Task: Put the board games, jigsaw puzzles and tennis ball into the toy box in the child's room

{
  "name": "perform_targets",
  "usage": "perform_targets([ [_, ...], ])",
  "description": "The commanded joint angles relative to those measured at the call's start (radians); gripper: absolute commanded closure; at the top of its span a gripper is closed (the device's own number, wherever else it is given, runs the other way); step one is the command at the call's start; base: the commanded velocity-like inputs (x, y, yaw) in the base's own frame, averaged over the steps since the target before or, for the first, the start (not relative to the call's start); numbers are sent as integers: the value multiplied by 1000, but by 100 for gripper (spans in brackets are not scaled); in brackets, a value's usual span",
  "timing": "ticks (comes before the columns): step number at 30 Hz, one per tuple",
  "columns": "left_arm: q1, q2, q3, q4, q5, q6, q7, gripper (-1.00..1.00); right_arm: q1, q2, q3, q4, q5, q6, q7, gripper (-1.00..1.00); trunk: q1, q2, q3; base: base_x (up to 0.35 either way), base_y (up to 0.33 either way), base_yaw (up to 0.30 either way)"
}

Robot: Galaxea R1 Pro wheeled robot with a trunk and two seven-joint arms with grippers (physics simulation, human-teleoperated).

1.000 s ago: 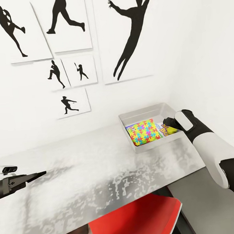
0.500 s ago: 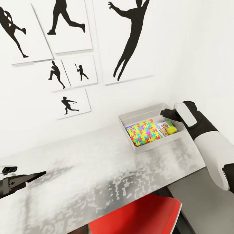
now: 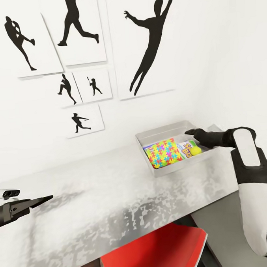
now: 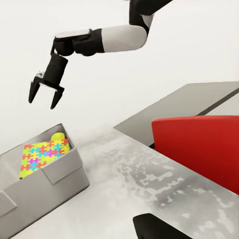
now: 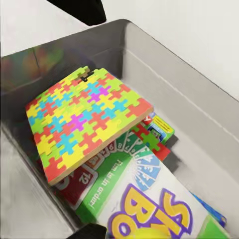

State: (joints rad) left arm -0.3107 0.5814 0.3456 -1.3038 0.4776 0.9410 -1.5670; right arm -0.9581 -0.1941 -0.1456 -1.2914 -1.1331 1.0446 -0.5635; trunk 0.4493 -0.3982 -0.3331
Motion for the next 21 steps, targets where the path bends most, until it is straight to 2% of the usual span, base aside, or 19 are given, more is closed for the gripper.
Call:
perform_targets([
  [1, -1, 0, 0, 0, 0, 10, -4, -100, 51, -6, -17, -39, -86, 3, -10, -100, 1, -2, 0, 0, 0, 0],
  [2, -1, 0, 0, 0, 0, 10, -4, -100, 76, -11, -26, -58, -123, 3, -10, -100, 1, -2, 2, 0, 0, 0],
  [6, -1, 0, 0, 1, 1, 10, -4, -100, 278, -53, -75, -200, -394, 3, -4, -100, 1, -2, 8, 0, 0, 0],
  [7, -1, 0, 0, 0, 1, 10, -4, -100, 303, -56, -79, -213, -421, 3, -1, -100, 1, -2, 10, 0, 0, 0],
  [9, -1, 0, 0, 1, 1, 10, -4, -100, 412, -62, -91, -249, -507, 3, 26, -100, 1, -2, 13, -41, 0, 0],
  [12, -1, 0, 0, 0, 1, 10, -4, -100, 531, -62, -98, -270, -549, 3, 102, -100, 1, -2, 18, -119, 6, 0],
  [14, -1, 0, 0, 0, 1, 10, -4, -100, 647, -62, -111, -281, -562, 3, 247, -100, 1, -2, 21, -179, 28, 0],
  [15, -1, 0, 0, 0, 1, 10, -4, -100, 676, -61, -117, -282, -563, 3, 293, -100, 1, -2, 23, -166, 19, 0],
  [16, -1, 0, 0, 0, 1, 10, -4, -100, 732, -61, -129, -285, -562, 3, 390, -100, 1, -2, 24, -113, 12, 0],
  [17, -1, 0, 0, 0, 1, 9, -4, -100, 760, -61, -136, -285, -561, 3, 441, -100, 1, -2, 26, -91, 10, 0],
  [18, -1, 0, 0, 1, 1, 9, -4, -100, 813, -61, -150, -287, -558, 3, 539, -100, 1, -2, 27, -58, 6, 0],
  [19, -1, 0, 0, 1, 1, 9, -4, -100, 837, -60, -158, -287, -555, 3, 585, -100, 1, -2, 29, -46, 5, 0],
  [20, -1, 0, 0, 1, 1, 9, -4, -100, 883, -59, -171, -288, -543, 3, 667, -100, 1, -2, 31, -30, 3, 0],
  [21, -1, 0, 0, 1, 1, 9, -4, -100, 903, -58, -178, -288, -533, 3, 704, -100, 1, -2, 32, -24, 3, 0],
])
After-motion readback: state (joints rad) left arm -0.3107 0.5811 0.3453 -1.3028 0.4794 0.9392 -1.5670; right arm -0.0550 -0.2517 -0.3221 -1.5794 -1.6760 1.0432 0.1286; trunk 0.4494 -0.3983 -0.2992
